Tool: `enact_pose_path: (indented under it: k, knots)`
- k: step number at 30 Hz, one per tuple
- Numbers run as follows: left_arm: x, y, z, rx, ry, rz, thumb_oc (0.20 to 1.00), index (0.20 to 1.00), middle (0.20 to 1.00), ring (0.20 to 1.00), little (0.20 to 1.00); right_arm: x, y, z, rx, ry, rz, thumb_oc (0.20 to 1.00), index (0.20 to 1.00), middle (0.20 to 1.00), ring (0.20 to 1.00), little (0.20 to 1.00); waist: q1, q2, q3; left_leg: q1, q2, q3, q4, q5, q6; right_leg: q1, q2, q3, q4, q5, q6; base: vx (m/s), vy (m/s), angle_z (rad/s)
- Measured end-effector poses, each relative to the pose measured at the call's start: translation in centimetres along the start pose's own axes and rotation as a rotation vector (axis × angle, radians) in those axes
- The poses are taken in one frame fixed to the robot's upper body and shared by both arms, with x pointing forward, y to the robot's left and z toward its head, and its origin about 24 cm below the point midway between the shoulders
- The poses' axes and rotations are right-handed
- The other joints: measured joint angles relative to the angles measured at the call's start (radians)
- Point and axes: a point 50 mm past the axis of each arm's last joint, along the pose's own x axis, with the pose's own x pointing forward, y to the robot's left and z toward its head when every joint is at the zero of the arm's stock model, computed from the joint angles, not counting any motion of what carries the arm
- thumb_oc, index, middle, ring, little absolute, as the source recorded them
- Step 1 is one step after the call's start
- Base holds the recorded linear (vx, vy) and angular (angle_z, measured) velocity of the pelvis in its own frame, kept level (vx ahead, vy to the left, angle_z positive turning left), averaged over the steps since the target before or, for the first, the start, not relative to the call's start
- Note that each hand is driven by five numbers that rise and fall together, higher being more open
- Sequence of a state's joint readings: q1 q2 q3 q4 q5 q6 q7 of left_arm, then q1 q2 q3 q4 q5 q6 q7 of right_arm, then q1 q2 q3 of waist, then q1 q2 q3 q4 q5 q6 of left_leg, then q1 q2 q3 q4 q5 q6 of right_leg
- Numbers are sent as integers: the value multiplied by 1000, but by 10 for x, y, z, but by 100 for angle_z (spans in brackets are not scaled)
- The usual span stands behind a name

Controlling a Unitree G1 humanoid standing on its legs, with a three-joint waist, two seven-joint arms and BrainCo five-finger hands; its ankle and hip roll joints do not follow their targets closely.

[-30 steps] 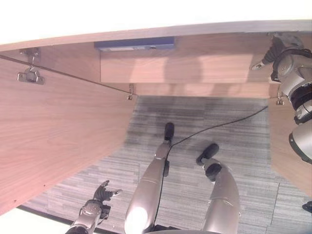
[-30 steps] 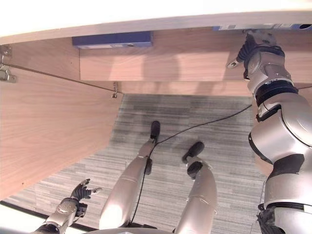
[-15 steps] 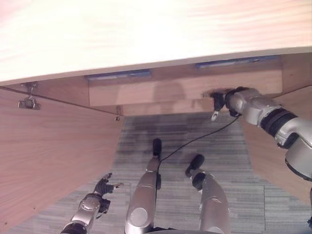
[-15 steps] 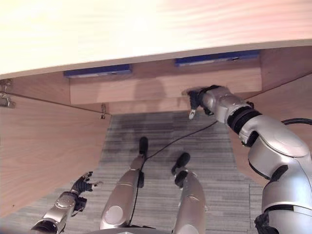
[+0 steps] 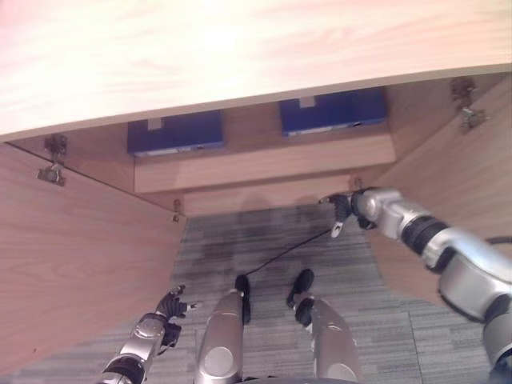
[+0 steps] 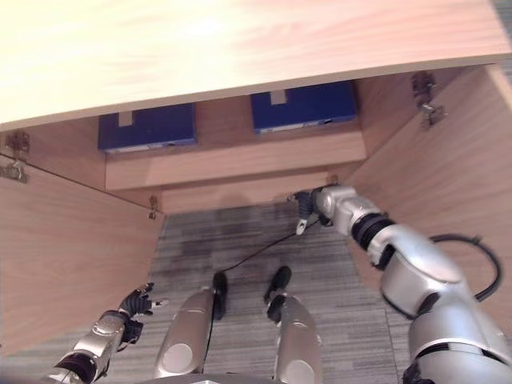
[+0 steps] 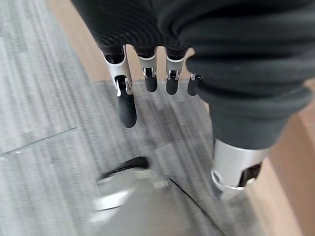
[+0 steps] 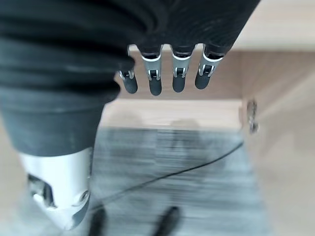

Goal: Put the empty folder in the office cabinet

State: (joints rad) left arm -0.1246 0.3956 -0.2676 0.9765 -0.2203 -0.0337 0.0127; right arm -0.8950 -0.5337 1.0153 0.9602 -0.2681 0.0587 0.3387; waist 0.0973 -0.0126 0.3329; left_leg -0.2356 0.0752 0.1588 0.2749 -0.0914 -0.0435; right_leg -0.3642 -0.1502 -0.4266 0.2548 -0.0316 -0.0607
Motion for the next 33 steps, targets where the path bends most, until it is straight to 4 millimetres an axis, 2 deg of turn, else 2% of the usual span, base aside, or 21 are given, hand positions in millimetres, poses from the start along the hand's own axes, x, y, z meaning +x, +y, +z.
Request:
enact_pose_path:
  k: [1, 2, 3, 4, 5, 6, 9, 11, 13, 14, 18, 19, 20, 22, 23, 25, 27, 28, 30, 31, 33]
  knots:
    - [2, -6, -1, -33, 23, -5, 1000, 1000, 1000, 1000, 1000, 7, 19, -13, 204, 43, -24, 1000, 1000, 1000, 1000, 1000, -9, 16, -16, 47, -2, 2, -109, -2, 8, 28, 9, -17, -32, 27, 37, 32, 173, 8]
    - [3, -13, 1, -54, 18, -13, 1000, 1000, 1000, 1000, 1000, 11, 47, -24, 287, 113, 24, 1000, 1000, 1000, 1000, 1000, -10, 9, -38, 83, -23, 3, -177, 32, 15, 38, 3, -7, -54, 47, 61, 11, 227, 16]
    - [3, -15, 1, -45, 19, -23, 1000, 1000, 1000, 1000, 1000, 11, 61, -28, 290, 132, 45, 1000, 1000, 1000, 1000, 1000, -9, 8, -54, 86, -30, 3, -184, 37, 17, 40, 4, 0, -67, 57, 65, -4, 221, 14]
    - [3, -20, -2, -66, 35, -25, 1000, 1000, 1000, 1000, 1000, 12, 84, -36, 428, 162, 46, 1000, 1000, 1000, 1000, 1000, -6, 9, -61, 120, -44, -2, -214, 52, 21, 75, 4, -5, -100, 79, 55, -108, 107, 16]
    - [2, -27, -9, -75, 61, -32, 1000, 1000, 1000, 1000, 1000, 12, 113, -39, 556, 208, 62, 1000, 1000, 1000, 1000, 1000, -5, 16, -78, 168, -51, -7, -258, 74, 24, 115, 5, -11, -128, 95, 53, -115, 207, 16]
    - [-4, -38, -25, -75, 100, -56, 1000, 1000, 1000, 1000, 1000, 8, 157, -41, 585, 263, 146, 1000, 1000, 1000, 1000, 1000, -11, 20, -138, 183, -62, -9, -292, 80, 34, 126, 1, -14, -143, 98, 68, -102, 158, 13]
    - [-7, -40, -36, -58, 139, -62, 1000, 1000, 1000, 1000, 1000, 1, 188, -46, 664, 322, 148, 1000, 1000, 1000, 1000, 1000, -34, 16, -161, 195, -88, -13, -288, 81, 40, 141, -22, -18, -154, 118, 77, -51, 224, 10]
    - [-8, -42, -41, -56, 155, -69, 1000, 1000, 1000, 1000, 1000, -5, 202, -54, 826, 382, 110, 1000, 1000, 1000, 1000, 1000, -38, 25, -171, 223, -100, -21, -300, 81, 40, 169, -33, -21, -161, 123, 83, -74, 234, 10]
    - [-14, -45, -64, -46, 258, -84, 1000, 1000, 1000, 1000, 1000, -21, 245, -60, 1059, 504, 102, 1000, 1000, 1000, 1000, 1000, -61, 32, -203, 280, -116, -22, -319, 73, 51, 212, -46, -10, -157, 120, 110, -86, 259, -3]
    - [-17, -46, -71, -56, 289, -82, 1000, 1000, 1000, 1000, 1000, -29, 260, -61, 1104, 541, 106, 1000, 1000, 1000, 1000, 1000, -64, 30, -214, 290, -122, -18, -320, 69, 59, 217, -51, -6, -151, 120, 111, -92, 249, -8]
    - [-25, -52, -88, -64, 343, -91, 1000, 1000, 1000, 1000, 1000, -54, 305, -66, 1277, 703, 113, 1000, 1000, 1000, 1000, 1000, -92, 17, -232, 320, -143, -6, -326, 67, 84, 224, -78, 24, -108, 105, 143, -124, 158, -11]
    - [-27, -55, -91, -69, 350, -92, 1000, 1000, 1000, 1000, 1000, -62, 319, -64, 1356, 754, 107, 1000, 1000, 1000, 1000, 1000, -102, 15, -228, 323, -150, -3, -318, 65, 96, 220, -88, 42, -84, 115, 144, -151, 142, 6]
    - [-28, -60, -93, -92, 358, -92, 1000, 1000, 1000, 1000, 1000, -75, 337, -64, 1447, 844, 93, 1000, 1000, 1000, 1000, 1000, -108, 24, -220, 322, -151, -5, -303, 60, 110, 212, -97, 95, -48, 131, 168, -69, 90, 3]
    - [-32, -62, -98, -118, 368, -81, 1000, 1000, 1000, 1000, 1000, -83, 351, -58, 1531, 918, 109, 1000, 1000, 1000, 1000, 1000, -113, 36, -219, 323, -139, 13, -313, 57, 143, 192, -101, 149, -14, 134, 193, -14, 44, -10]
    - [-33, -62, -101, -134, 379, -68, 1000, 1000, 1000, 1000, 1000, -84, 354, -56, 1566, 934, 105, 1000, 1000, 1000, 1000, 1000, -118, 43, -216, 321, -134, 16, -312, 60, 147, 172, -106, 161, 65, 106, 180, 20, -10, -19]
    - [-36, -63, -107, -149, 402, -57, 1000, 1000, 1000, 1000, 1000, -86, 357, -53, 1616, 956, 87, 1000, 1000, 1000, 1000, 1000, -118, 58, -216, 315, -119, 20, -322, 67, 146, 164, -110, 199, 179, 60, 198, 36, -66, -12]
    - [-50, -62, -130, -159, 473, -40, 1000, 1000, 1000, 1000, 1000, -92, 367, -46, 1683, 985, 85, 1000, 1000, 1000, 1000, 1000, -113, 45, -257, 314, -119, 21, -356, 88, 130, 261, -108, 217, 80, 12, 221, 18, -107, -16]
    - [-55, -60, -137, -160, 490, -29, 1000, 1000, 1000, 1000, 1000, -90, 368, -41, 1683, 967, 92, 1000, 1000, 1000, 1000, 1000, -112, 37, -262, 312, -117, 29, -359, 103, 125, 296, -100, 215, 23, 2, 213, -9, -82, -26]
    - [-62, -57, -147, -166, 530, -10, 1000, 1000, 1000, 1000, 1000, -85, 366, -32, 1664, 923, 123, 1000, 1000, 1000, 1000, 1000, -109, 13, -275, 300, -111, 50, -365, 117, 104, 355, -53, 232, -132, -13, 222, 1, -60, -33]
    - [-65, -56, -151, -174, 541, -3, 1000, 1000, 1000, 1000, 1000, -85, 368, -30, 1639, 916, 149, 1000, 1000, 1000, 1000, 1000, -100, -4, -285, 297, -109, 67, -365, 119, 95, 368, -30, 246, -192, -9, 203, 15, -68, -42]
    - [-67, -58, -154, -159, 557, -10, 1000, 1000, 1000, 1000, 1000, -89, 369, -35, 1575, 902, 160, 1000, 1000, 1000, 1000, 1000, -103, 8, -311, 295, -78, 79, -365, 131, 69, 415, 13, 246, -303, 52, 178, -10, -71, -26]
